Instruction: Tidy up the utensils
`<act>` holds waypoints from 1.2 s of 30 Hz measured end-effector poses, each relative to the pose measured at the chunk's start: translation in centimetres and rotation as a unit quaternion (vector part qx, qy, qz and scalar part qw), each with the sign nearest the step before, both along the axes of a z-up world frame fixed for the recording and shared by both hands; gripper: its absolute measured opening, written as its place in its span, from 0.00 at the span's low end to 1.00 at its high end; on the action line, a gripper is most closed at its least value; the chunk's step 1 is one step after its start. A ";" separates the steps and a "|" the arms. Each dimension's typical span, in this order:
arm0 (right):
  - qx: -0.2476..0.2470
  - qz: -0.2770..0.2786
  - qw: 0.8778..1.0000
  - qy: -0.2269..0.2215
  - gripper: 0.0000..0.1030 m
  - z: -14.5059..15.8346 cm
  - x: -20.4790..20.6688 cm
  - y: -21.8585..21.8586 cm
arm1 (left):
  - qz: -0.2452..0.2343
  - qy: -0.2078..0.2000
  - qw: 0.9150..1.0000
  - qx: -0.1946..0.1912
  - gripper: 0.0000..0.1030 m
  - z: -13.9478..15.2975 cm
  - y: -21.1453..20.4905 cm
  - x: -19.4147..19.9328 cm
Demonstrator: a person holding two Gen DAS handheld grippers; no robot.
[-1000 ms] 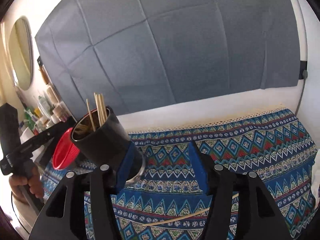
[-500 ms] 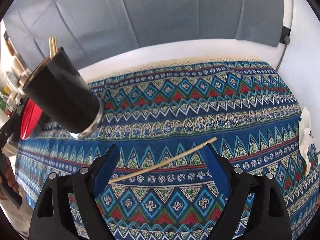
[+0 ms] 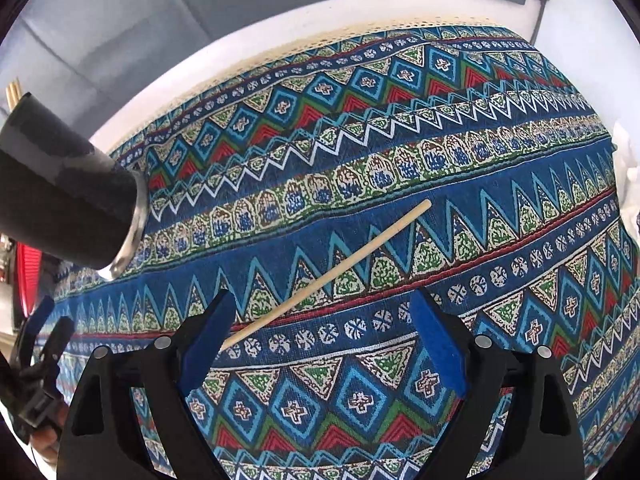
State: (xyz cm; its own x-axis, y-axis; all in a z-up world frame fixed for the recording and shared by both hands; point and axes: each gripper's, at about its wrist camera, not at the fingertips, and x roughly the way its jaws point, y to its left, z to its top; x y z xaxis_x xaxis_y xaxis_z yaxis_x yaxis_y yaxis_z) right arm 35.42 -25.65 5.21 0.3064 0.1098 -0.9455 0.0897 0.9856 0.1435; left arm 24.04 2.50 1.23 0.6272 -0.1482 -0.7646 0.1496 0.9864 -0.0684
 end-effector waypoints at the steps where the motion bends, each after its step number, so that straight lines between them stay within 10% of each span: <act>1: -0.008 -0.002 1.000 0.002 0.84 -0.1 0.2 0.3 | -0.002 0.002 1.000 0.002 0.94 -0.2 -0.1 0.1; 12: -0.085 0.020 0.996 -0.031 0.79 -1.1 -0.3 2.7 | -0.007 0.023 0.999 0.039 0.81 -2.8 -0.7 0.2; 17: -0.080 0.033 0.994 -0.065 0.12 -0.2 -1.9 2.0 | -0.019 0.012 0.999 0.035 0.58 -2.6 -1.0 -0.3; 19: -0.071 0.040 0.994 -0.067 0.05 -0.2 -1.8 1.2 | -0.031 0.011 0.999 0.029 0.51 -2.5 -0.9 -0.3; 23: -0.002 0.038 0.998 -0.057 0.04 -0.2 -1.9 -0.8 | -0.030 0.019 0.999 -0.014 0.02 -2.2 0.9 -0.2; 30: 0.060 0.068 0.986 -0.141 0.04 5.3 -2.2 -1.4 | 0.000 -0.017 0.998 -0.055 0.02 2.3 3.9 -0.4; 36: 0.105 0.137 0.952 -0.254 0.04 13.5 -1.4 2.5 | 0.034 -0.074 0.996 -0.038 0.02 9.0 5.4 -0.4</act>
